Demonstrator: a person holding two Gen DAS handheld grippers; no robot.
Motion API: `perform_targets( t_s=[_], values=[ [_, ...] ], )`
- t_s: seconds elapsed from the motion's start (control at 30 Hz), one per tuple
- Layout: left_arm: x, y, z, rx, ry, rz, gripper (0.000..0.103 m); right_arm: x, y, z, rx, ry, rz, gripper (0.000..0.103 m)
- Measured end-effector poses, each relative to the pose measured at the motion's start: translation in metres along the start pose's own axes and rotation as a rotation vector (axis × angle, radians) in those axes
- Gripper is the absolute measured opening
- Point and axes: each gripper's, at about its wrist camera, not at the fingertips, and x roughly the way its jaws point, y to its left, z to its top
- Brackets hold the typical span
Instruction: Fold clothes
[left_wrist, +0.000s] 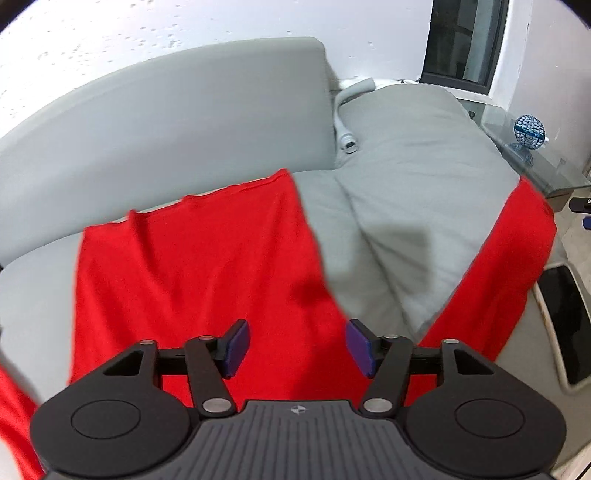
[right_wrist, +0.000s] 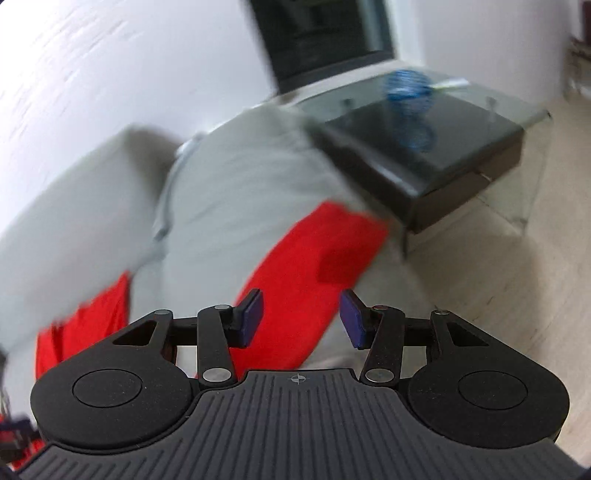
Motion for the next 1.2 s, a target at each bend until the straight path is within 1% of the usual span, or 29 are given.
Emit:
perform_targets(
  t_s=[0.1,0.2,0.3,0.4,0.43,0.47,0.5,0.53,0.57,0.63,0.67,0.7,0.8,0.9,0.93,1.0,1.07,1.17,1.2],
  values=[
    [0.023,-0.013,0.002,0.021,0.038,0.01,0.062,0.025,-0.033,0.011,0.13,-0.003,0.012,0.054],
    [0.038,-0.014,0.0,0.044,0.081,0.034,0.062,0.052,-0.058,0.007,0.241,0.014,0.046,0.054],
    [0.045,-0.009,-0.005,0.05,0.108,0.058,0.062,0.082,-0.073,0.006,0.3,0.021,0.075,0.053],
    [0.043,0.002,-0.009,0.054,0.114,0.08,0.062,0.1,-0.078,0.005,0.356,-0.008,0.114,0.052],
    [0.041,0.004,-0.01,0.056,0.115,0.085,0.062,0.102,-0.078,0.006,0.358,-0.015,0.115,0.043],
    [0.039,0.008,-0.011,0.059,0.114,0.095,0.062,0.104,-0.078,0.006,0.354,-0.022,0.115,0.025],
    [0.036,0.012,-0.012,0.058,0.112,0.098,0.063,0.107,-0.074,0.008,0.336,-0.03,0.109,0.02],
    [0.033,0.015,-0.013,0.057,0.108,0.1,0.063,0.106,-0.07,0.01,0.32,-0.031,0.092,0.01],
    [0.029,0.02,-0.013,0.054,0.105,0.104,0.063,0.102,-0.067,0.012,0.303,-0.038,0.073,0.008],
    [0.022,0.03,-0.014,0.047,0.094,0.118,0.063,0.087,-0.051,0.017,0.221,-0.074,0.02,0.007],
    [0.018,0.035,-0.015,0.042,0.087,0.126,0.063,0.08,-0.044,0.02,0.173,-0.09,0.006,0.007],
    [0.012,0.041,-0.015,0.036,0.078,0.138,0.063,0.065,-0.027,0.024,0.076,-0.116,-0.014,0.007],
    [-0.006,0.053,-0.016,0.023,0.046,0.165,0.063,0.028,0.01,0.027,-0.093,-0.171,-0.017,0.007],
    [-0.03,0.066,-0.019,0.014,0.006,0.174,0.063,-0.015,0.058,0.026,-0.25,-0.226,0.007,0.007],
    [-0.037,0.071,-0.02,0.014,-0.006,0.177,0.063,-0.035,0.08,0.024,-0.308,-0.253,0.024,0.007],
    [-0.058,0.083,-0.024,0.015,-0.039,0.189,0.064,-0.062,0.109,0.017,-0.38,-0.283,0.058,0.007],
    [-0.076,0.098,-0.03,0.013,-0.06,0.211,0.065,-0.098,0.154,-0.001,-0.494,-0.314,0.114,0.007],
    [-0.099,0.125,-0.044,-0.006,-0.074,0.255,0.065,-0.129,0.199,-0.03,-0.598,-0.322,0.173,0.007],
    [-0.106,0.136,-0.05,-0.016,-0.079,0.273,0.065,-0.14,0.22,-0.046,-0.636,-0.313,0.202,0.007]
  ],
)
